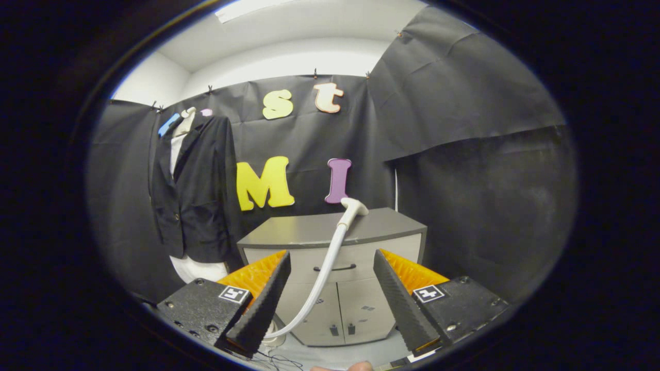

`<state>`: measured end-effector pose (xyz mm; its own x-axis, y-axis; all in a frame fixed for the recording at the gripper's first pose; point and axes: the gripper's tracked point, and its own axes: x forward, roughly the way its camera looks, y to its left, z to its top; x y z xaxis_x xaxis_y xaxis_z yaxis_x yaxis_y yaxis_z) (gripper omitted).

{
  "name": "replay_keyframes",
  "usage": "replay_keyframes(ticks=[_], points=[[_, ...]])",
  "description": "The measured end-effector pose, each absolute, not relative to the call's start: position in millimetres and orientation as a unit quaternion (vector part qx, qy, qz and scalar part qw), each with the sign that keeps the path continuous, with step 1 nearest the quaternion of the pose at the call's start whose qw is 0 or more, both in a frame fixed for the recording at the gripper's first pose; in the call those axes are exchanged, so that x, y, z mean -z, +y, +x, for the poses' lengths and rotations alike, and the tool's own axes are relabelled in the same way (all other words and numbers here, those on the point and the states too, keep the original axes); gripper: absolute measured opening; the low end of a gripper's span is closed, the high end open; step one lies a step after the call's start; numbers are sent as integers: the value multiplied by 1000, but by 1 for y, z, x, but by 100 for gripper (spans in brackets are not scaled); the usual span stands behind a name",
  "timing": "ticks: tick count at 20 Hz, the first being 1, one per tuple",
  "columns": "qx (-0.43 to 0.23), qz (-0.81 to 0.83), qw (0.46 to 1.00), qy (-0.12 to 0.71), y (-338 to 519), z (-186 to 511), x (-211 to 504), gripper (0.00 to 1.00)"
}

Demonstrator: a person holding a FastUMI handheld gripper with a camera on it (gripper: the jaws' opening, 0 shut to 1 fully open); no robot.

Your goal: Iron the clothes twice with a garment steamer, once on the left side and once on the right side.

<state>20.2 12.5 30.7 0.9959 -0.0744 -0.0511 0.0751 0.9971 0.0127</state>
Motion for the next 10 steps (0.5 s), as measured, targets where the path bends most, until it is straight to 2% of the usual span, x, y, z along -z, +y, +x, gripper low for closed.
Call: replay_keyframes(ticks=[10], points=[[95, 18, 994, 39, 18, 78, -74, 100]])
